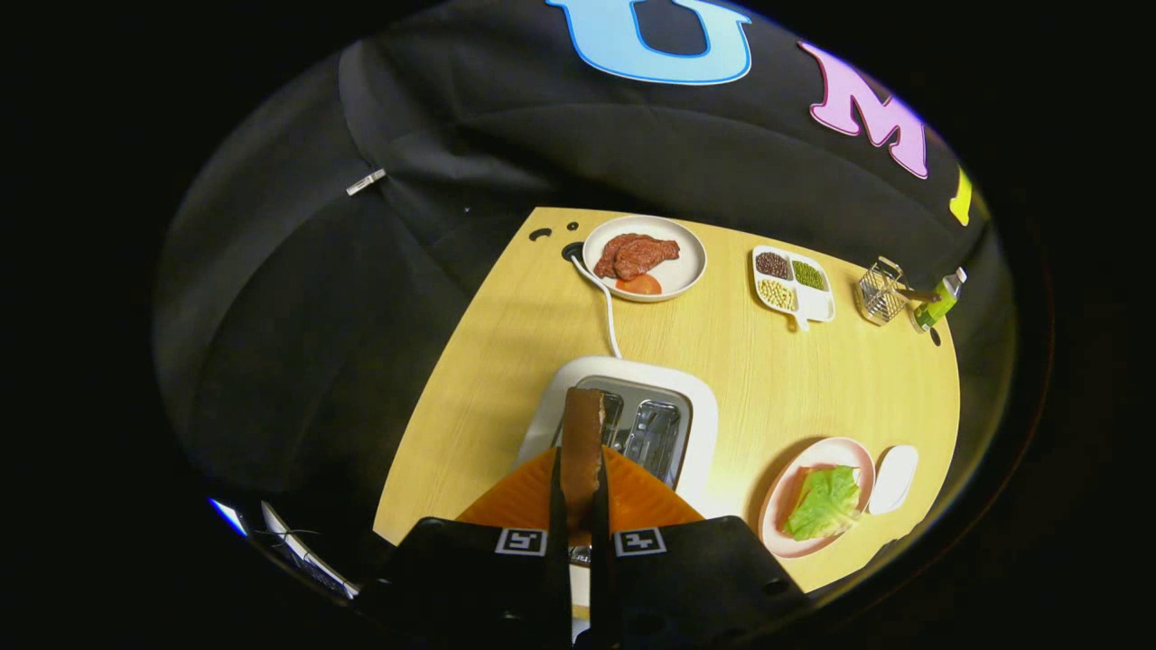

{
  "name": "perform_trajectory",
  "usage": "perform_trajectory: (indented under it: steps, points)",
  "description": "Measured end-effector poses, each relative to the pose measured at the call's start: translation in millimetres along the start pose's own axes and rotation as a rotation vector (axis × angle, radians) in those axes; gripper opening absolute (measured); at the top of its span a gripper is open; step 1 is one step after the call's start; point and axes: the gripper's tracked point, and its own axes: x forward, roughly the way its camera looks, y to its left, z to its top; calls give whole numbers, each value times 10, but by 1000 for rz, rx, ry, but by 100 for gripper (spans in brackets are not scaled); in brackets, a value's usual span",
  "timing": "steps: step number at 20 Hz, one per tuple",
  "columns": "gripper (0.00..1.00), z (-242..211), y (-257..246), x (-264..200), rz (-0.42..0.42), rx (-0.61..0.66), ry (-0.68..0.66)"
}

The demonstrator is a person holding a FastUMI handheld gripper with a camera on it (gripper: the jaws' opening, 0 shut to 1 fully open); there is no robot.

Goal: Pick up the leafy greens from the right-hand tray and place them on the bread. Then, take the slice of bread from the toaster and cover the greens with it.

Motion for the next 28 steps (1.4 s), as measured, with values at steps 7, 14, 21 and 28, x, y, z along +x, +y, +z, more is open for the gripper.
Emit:
perform_trajectory:
  steps: [7,14,21,28]
  points:
    - [12,239,-113,-590,101,67,-71]
    - [12,296,-1034,-1242,176,179,-147]
    - [12,-35,-2079,-1329,158,289,-149]
    - [12,-601,-2622,-908,208,401,-101]
